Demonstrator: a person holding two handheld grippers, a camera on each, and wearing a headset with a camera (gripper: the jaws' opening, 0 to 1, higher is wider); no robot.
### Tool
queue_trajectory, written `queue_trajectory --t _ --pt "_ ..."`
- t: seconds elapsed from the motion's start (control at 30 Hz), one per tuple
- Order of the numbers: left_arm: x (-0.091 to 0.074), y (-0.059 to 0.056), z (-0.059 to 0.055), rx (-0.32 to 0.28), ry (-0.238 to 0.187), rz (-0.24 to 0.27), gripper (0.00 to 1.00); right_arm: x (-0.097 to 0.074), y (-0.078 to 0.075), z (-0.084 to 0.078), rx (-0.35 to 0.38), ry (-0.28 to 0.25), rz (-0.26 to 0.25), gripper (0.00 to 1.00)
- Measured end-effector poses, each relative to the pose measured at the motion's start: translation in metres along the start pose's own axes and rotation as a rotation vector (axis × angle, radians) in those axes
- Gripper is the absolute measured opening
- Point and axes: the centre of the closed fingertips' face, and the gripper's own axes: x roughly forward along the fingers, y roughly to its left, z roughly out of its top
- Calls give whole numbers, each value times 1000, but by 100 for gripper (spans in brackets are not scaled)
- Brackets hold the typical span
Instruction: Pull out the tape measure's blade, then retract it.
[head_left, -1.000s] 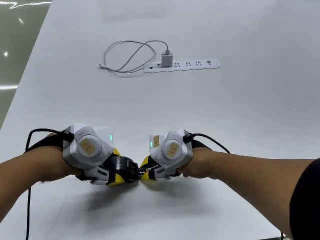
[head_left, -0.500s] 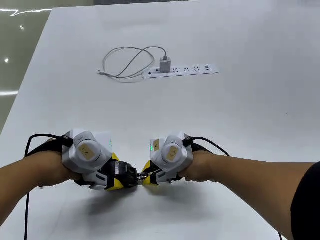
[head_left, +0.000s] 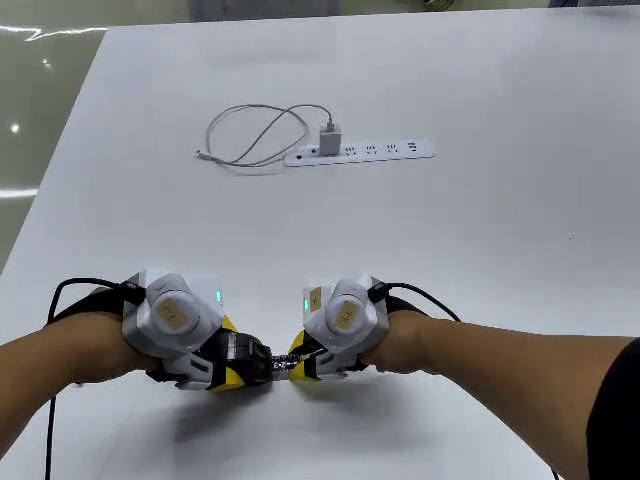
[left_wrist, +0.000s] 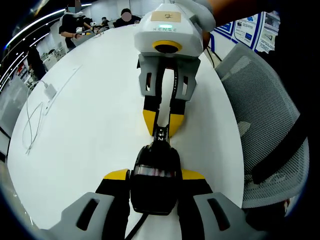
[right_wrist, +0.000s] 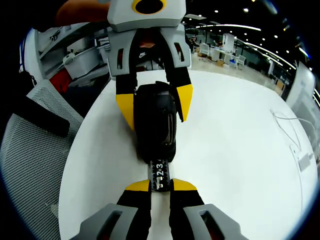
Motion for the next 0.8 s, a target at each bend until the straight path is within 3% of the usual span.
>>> queue_trajectory --t 0.8 --pt "0 0 1 -10 -11 7 32 -9 -2 -11 -2 32 -5 9"
